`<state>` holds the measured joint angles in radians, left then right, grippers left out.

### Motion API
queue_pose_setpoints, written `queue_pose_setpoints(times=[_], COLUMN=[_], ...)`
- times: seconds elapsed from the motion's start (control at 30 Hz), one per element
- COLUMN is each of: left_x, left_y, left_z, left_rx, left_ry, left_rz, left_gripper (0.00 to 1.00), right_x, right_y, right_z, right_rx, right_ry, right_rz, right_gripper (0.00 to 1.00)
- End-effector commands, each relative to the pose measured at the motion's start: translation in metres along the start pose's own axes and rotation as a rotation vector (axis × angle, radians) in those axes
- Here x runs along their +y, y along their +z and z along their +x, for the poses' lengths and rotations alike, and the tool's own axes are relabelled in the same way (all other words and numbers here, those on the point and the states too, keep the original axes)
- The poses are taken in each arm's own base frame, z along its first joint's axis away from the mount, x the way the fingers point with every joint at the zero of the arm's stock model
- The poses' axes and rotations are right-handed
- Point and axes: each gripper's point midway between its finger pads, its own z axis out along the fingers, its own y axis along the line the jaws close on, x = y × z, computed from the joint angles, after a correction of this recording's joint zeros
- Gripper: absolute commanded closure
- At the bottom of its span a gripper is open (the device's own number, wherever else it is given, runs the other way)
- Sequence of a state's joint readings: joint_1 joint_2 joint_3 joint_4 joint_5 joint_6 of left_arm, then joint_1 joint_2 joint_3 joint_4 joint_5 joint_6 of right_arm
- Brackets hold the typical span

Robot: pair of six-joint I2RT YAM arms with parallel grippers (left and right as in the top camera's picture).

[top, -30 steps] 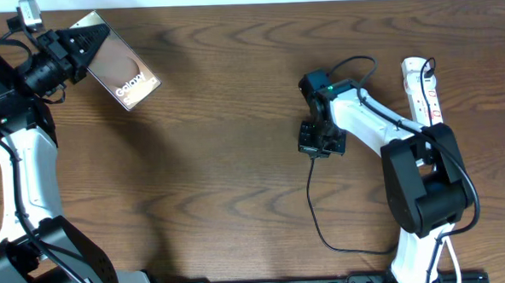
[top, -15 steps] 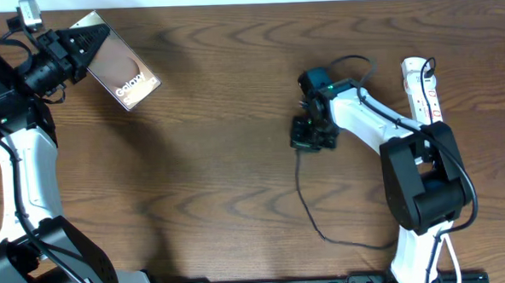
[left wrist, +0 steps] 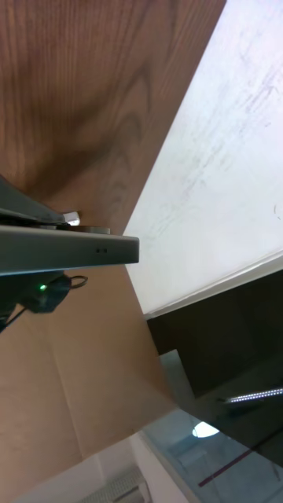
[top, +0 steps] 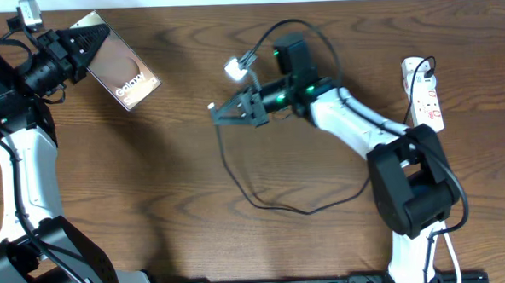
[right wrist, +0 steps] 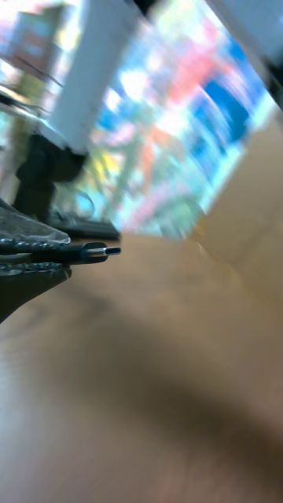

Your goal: Plug charger to phone and switch on socket

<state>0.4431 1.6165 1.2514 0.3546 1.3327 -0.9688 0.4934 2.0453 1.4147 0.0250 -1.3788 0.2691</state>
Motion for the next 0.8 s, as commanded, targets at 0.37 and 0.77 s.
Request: queue_pose_setpoints(times=[0.37,0.77], left_x=[-0.006,-0.021], left_y=[0.001,0.023], left_z=[0.006,0.035], left_rx=[0.037,0.157], left_ry=[0.001,0.044], left_rz=[0.024,0.092], left_gripper=[0.93,0.93], right_x=[0.058,0.054], right_y=[0.067,0.066], right_z=[-0.008,-0.030], right_rx=[0.064,-0.010], right_ry=[-0.098,0.030], right_rz=[-0.161,-0.103], right_gripper=[0.99,0.99])
